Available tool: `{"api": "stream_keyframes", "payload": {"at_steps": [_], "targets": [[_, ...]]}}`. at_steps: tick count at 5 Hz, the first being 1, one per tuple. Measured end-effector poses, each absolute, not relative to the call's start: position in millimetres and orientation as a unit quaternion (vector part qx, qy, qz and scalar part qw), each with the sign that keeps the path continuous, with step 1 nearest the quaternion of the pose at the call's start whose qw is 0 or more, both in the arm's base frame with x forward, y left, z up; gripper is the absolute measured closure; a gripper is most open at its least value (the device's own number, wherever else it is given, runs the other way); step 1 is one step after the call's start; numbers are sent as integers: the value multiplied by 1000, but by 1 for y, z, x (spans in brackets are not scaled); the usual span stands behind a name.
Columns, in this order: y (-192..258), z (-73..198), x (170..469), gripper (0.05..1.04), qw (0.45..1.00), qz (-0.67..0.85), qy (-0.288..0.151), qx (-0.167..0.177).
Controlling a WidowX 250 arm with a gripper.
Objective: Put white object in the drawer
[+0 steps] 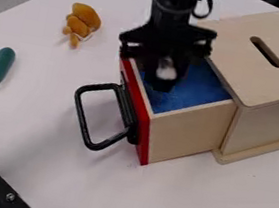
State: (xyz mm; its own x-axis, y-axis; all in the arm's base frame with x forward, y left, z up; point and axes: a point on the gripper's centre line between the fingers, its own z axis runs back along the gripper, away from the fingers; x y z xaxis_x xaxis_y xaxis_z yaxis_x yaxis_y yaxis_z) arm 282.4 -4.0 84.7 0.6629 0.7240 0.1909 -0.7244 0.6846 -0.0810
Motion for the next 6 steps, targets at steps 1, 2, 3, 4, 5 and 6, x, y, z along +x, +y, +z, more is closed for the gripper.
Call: {"api": "stream_keyframes", "payload": {"at_steps": [1, 2, 3, 4, 5, 6], "targets": [[-13, 73, 283, 689, 917, 392, -80, -16], [-14, 72, 284, 635, 917, 393, -71, -24], [-13, 73, 283, 319, 915, 396, -68, -23], [-13, 76, 285, 95, 913, 401, -69, -27], [-16, 89, 282, 86, 913, 398, -78, -34], [-20, 109, 280, 86, 911, 397, -93, -53]]}}
